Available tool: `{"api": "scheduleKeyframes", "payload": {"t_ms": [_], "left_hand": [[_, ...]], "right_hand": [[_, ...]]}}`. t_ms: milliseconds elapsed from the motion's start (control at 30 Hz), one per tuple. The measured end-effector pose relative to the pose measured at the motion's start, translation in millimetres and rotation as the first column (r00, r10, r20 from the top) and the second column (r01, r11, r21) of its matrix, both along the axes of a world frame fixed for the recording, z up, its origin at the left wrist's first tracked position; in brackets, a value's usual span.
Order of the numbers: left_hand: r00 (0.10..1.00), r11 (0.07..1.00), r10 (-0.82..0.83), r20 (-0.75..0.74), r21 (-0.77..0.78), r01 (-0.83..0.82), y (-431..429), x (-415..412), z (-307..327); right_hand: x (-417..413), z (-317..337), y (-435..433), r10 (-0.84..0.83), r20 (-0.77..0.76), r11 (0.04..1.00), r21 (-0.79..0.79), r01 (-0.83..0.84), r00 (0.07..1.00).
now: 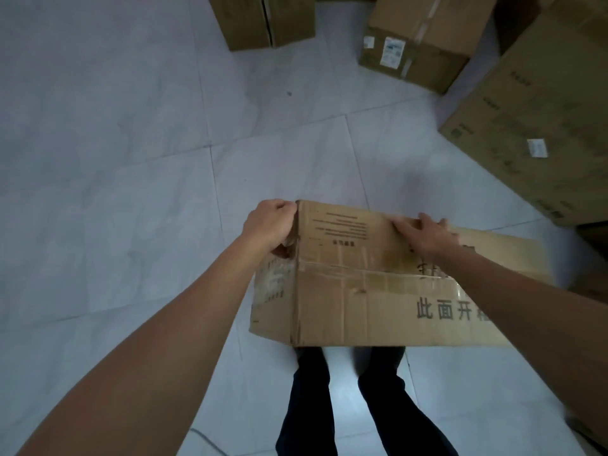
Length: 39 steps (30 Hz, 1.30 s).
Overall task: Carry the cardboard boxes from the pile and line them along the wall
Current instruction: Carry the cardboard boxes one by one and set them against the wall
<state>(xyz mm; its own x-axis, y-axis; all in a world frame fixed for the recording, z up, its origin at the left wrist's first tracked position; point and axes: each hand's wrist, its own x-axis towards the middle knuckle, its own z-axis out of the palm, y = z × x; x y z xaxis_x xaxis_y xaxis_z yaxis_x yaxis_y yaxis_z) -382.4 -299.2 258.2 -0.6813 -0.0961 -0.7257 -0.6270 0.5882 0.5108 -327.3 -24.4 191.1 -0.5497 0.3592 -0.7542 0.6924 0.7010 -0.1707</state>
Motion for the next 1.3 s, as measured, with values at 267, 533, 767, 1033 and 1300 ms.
{"api": "scheduleKeyframes", "payload": {"t_ms": [267, 533, 767, 1033, 1300], "left_hand": [[0.987, 0.961, -0.104, -0.121, 0.244, 0.132, 136, 17, 15], [0.965, 0.926, -0.259, -0.045, 0.274, 0.262, 231, 25, 23], [0.904, 0.898, -0.427, -0.026, 0.108, 0.427, 254, 1, -21], [0.971, 0.982, -0.187, 0.152, 0.03, 0.185, 253, -16, -92], [0.981, 0.999, -0.009, 0.194, -0.03, 0.015, 239, 2, -75]], "right_hand": [[11, 75, 67, -0.159, -0.269, 0.975, -0.197, 0.107, 0.95], [37, 100, 144, -0.429, -0.396, 0.893, -0.319, 0.316, 0.812], [63, 108, 222, -0.604, -0.442, 0.794, -0.411, 0.449, 0.663], [102, 105, 327, -0.767, -0.428, 0.639, -0.441, 0.63, 0.478], [97, 120, 344, -0.918, -0.188, 0.39, -0.579, 0.716, 0.348]]}}
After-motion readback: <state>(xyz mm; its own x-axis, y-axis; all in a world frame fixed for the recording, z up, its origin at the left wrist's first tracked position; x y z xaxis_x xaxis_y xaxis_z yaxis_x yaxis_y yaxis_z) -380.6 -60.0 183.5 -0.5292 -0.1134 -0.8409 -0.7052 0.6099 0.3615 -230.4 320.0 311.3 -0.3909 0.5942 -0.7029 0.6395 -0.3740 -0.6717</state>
